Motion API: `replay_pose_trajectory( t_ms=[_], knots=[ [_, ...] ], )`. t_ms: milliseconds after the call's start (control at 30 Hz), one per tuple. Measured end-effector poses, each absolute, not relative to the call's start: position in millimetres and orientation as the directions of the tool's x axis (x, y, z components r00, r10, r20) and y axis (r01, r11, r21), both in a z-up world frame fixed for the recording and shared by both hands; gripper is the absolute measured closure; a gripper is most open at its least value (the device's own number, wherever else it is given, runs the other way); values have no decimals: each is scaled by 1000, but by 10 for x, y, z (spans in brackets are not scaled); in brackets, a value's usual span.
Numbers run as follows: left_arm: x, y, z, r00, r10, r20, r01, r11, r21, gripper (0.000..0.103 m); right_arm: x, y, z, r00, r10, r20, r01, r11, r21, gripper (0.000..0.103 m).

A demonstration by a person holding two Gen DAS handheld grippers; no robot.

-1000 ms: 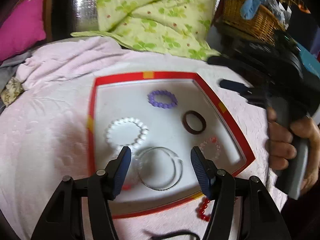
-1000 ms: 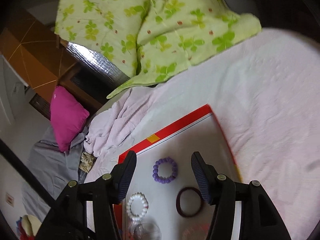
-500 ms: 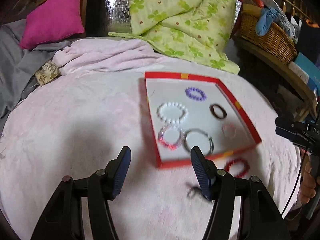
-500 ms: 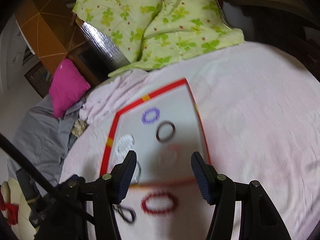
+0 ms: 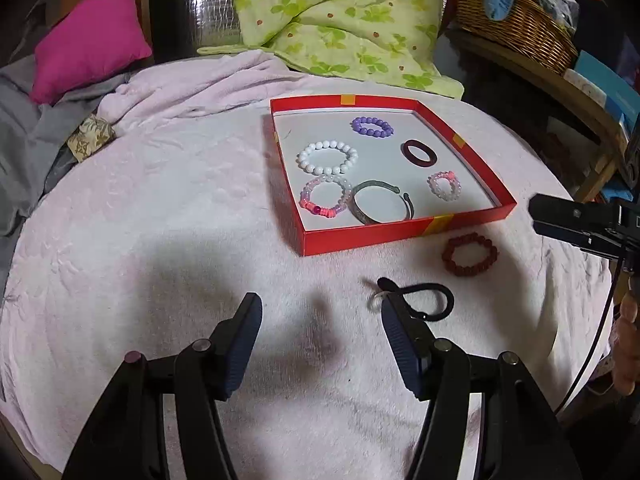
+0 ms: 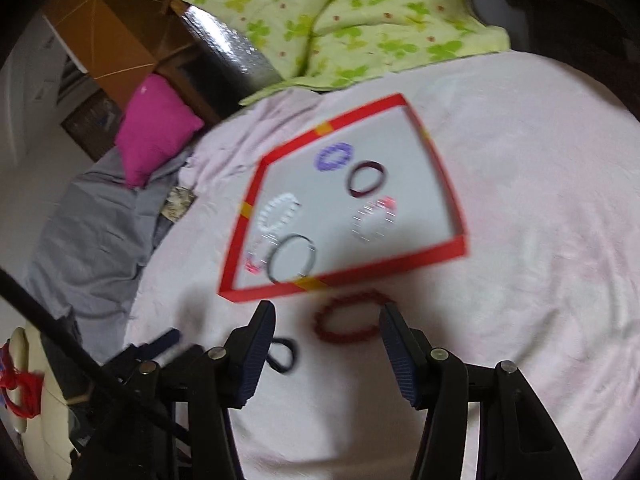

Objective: Organize jewelry
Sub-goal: 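Withdraw both open tools from the lid toward the remaining items, then grasp the black hair tie with the left tool while the right tool reaches the red bead bracelet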

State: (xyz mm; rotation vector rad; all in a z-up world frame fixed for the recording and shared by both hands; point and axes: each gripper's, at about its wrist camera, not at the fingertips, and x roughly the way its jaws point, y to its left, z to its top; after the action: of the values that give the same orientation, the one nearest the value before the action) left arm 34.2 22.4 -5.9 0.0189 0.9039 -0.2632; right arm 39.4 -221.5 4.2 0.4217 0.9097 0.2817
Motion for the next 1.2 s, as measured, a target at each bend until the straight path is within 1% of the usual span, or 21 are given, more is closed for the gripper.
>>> replay_pose_trajectory(
  t_ms=[33, 133, 167, 200, 300, 333, 367, 400, 500, 567, 600, 633, 767, 900, 967, 1100, 1133, 1167, 1200],
  knots=[
    [348, 218, -75, 582, -221, -783, 236, 967, -98, 40, 416, -2158, 50, 587, 409, -698, -64, 884, 464, 49],
    [369, 186, -117, 556, -228, -799, 249, 963, -101, 40, 585, -1976, 33, 573, 418, -705, -90, 887, 452, 52],
    [372, 185, -124, 551, -227, -803, 251, 963, -100, 40, 669, -1917, 14, 565, 421, -710, -96, 888, 450, 58],
    [381, 190, -134, 545, -224, -808, 249, 963, -99, 40, 738, -1874, -2, 555, 427, -714, -99, 886, 453, 60],
    [415, 228, -155, 532, -224, -816, 231, 966, -115, 40, 974, -1764, -79, 531, 415, -738, -78, 892, 446, 62],
    [426, 239, -163, 529, -222, -819, 223, 968, -118, 40, 1051, -1725, -114, 519, 408, -751, -72, 896, 438, 64],
    [434, 251, -165, 527, -221, -820, 219, 968, -120, 40, 1110, -1697, -149, 507, 406, -761, -68, 898, 434, 74],
    [441, 254, -173, 523, -222, -823, 217, 968, -123, 40, 1208, -1653, -213, 487, 399, -777, -55, 902, 429, 78],
    [433, 233, -180, 517, -229, -825, 232, 965, -123, 40, 1378, -1572, -371, 448, 361, -818, -27, 920, 391, 80],
    [423, 214, -177, 517, -234, -824, 243, 962, -121, 40, 1457, -1545, -462, 434, 350, -830, -15, 924, 382, 88],
    [419, 204, -179, 516, -235, -824, 247, 962, -119, 40, 1483, -1539, -489, 432, 359, -828, -16, 920, 391, 89],
    [417, 197, -184, 515, -233, -825, 248, 962, -117, 40, 1499, -1530, -497, 431, 361, -827, -20, 920, 391, 95],
    [419, 163, -202, 509, -230, -829, 247, 962, -115, 40, 1548, -1474, -490, 455, 281, -845, -12, 951, 309, 102],
    [408, 100, -230, 501, -229, -834, 261, 959, -107, 40, 1624, -1605, -455, 510, 244, -825, 33, 953, 302, 102],
    [406, 77, -250, 495, -229, -838, 267, 958, -104, 40, 1650, -1711, -464, 516, 252, -819, 58, 943, 327, 102],
    [422, 79, -262, 493, -225, -840, 259, 960, -105, 40, 1643, -1763, -446, 458, 401, -794, 19, 888, 459, 101],
    [431, 77, -262, 492, -226, -841, 257, 960, -108, 40, 1630, -1739, -421, 455, 398, -797, 7, 893, 450, 96],
    [434, 75, -262, 491, -226, -841, 255, 961, -110, 40, 1614, -1682, -386, 452, 384, -805, -15, 905, 424, 89],
    [435, 66, -262, 489, -227, -842, 254, 961, -112, 40, 1602, -1633, -377, 449, 382, -808, -36, 911, 411, 68]
  ],
)
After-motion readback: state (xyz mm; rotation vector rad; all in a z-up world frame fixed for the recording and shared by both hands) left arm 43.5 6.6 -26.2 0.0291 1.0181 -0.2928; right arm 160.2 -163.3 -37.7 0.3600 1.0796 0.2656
